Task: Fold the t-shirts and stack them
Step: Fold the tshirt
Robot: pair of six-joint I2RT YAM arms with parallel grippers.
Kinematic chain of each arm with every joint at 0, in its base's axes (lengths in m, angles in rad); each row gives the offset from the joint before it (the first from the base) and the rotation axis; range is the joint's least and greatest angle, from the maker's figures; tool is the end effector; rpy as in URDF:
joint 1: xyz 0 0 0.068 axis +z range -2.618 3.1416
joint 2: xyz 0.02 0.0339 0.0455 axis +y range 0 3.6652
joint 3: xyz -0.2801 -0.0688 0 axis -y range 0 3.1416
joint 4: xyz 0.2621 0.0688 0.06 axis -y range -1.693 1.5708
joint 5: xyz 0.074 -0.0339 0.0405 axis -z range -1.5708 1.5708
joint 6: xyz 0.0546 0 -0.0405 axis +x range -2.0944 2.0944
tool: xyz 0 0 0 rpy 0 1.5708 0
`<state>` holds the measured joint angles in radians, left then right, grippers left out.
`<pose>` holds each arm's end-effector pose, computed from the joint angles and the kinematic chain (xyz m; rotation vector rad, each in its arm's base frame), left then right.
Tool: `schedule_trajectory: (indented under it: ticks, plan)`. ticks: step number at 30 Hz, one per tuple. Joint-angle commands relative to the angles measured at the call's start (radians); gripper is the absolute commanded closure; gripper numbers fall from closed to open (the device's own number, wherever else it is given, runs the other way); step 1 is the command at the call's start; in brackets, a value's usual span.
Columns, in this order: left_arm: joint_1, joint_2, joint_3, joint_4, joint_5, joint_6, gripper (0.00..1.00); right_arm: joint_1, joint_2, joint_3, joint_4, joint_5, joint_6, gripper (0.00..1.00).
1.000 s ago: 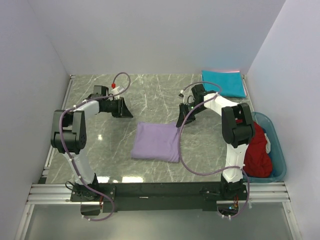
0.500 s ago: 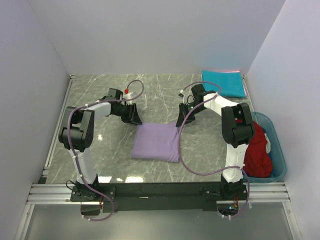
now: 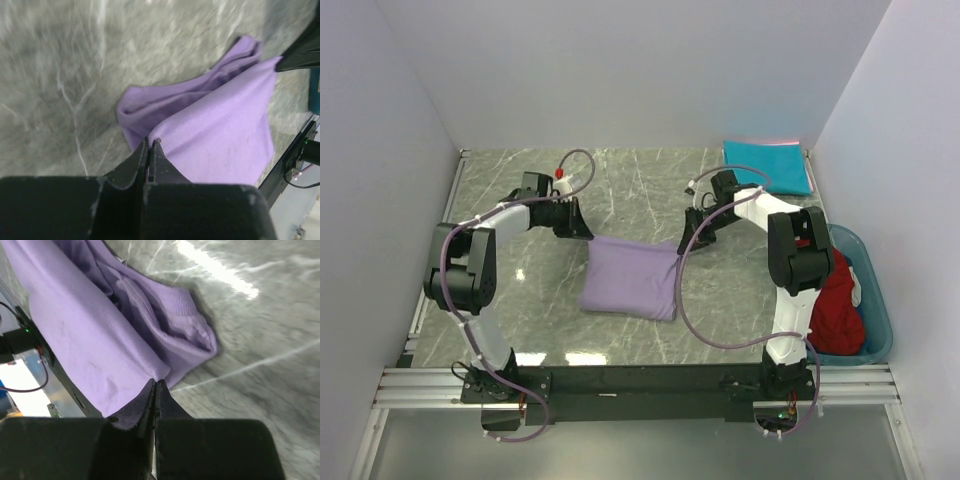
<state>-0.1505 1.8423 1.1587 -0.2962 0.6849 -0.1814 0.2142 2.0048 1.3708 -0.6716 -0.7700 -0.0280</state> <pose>0.3913 -0.0943 0.1678 0.2322 2.4994 -1.0029 0.3966 0.1252 0.1515 -0.4773 2.6979 1.1377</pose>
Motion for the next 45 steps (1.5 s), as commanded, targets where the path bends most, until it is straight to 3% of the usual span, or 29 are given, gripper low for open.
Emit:
schedule_trajectory:
  ticks: [1, 11, 13, 14, 16, 19, 20, 24, 25, 29, 36, 45]
  plan:
    - [0.019, -0.049, 0.018, 0.075, 0.004, 0.011, 0.99, -0.056, -0.041, -0.007, 0.027, 0.005, -0.027, 1.00]
    - [0.020, 0.162, 0.194, 0.106, 0.015, -0.015, 0.99, -0.073, 0.090, 0.088, 0.139, -0.019, 0.075, 1.00]
    - [0.020, 0.222, 0.249, 0.105, 0.015, -0.027, 0.95, -0.073, 0.123, 0.105, 0.158, -0.006, 0.091, 1.00]
    - [0.019, 0.239, 0.266, 0.098, 0.015, -0.033, 0.85, -0.073, 0.132, 0.117, 0.158, 0.015, 0.103, 0.92]
    - [0.025, 0.264, 0.303, 0.086, 0.016, -0.030, 0.77, -0.075, 0.143, 0.161, 0.149, 0.037, 0.108, 0.86]
    - [0.054, 0.189, 0.268, 0.117, 0.024, -0.032, 0.57, -0.078, 0.097, 0.194, 0.165, 0.106, 0.112, 0.59]
    - [0.075, 0.131, 0.254, 0.126, 0.033, -0.036, 0.40, -0.078, 0.086, 0.207, 0.161, 0.124, 0.109, 0.53]
    - [0.089, -0.029, 0.139, 0.132, 0.082, -0.024, 0.17, -0.076, 0.040, 0.289, 0.116, 0.155, 0.097, 0.42]
    - [0.088, -0.053, 0.116, 0.140, 0.093, -0.021, 0.17, -0.073, 0.022, 0.290, 0.115, 0.149, 0.097, 0.42]
    - [0.062, -0.092, 0.093, 0.137, 0.136, 0.043, 0.34, -0.050, 0.040, 0.359, 0.058, 0.126, 0.047, 0.43]
    - [-0.063, -0.035, 0.145, 0.019, 0.168, 0.278, 0.40, 0.022, 0.219, 0.545, -0.006, 0.022, 0.053, 0.60]
    - [-0.270, 0.029, 0.055, -0.224, -0.039, 0.626, 0.52, 0.154, 0.291, 0.482, 0.029, 0.070, 0.037, 0.64]
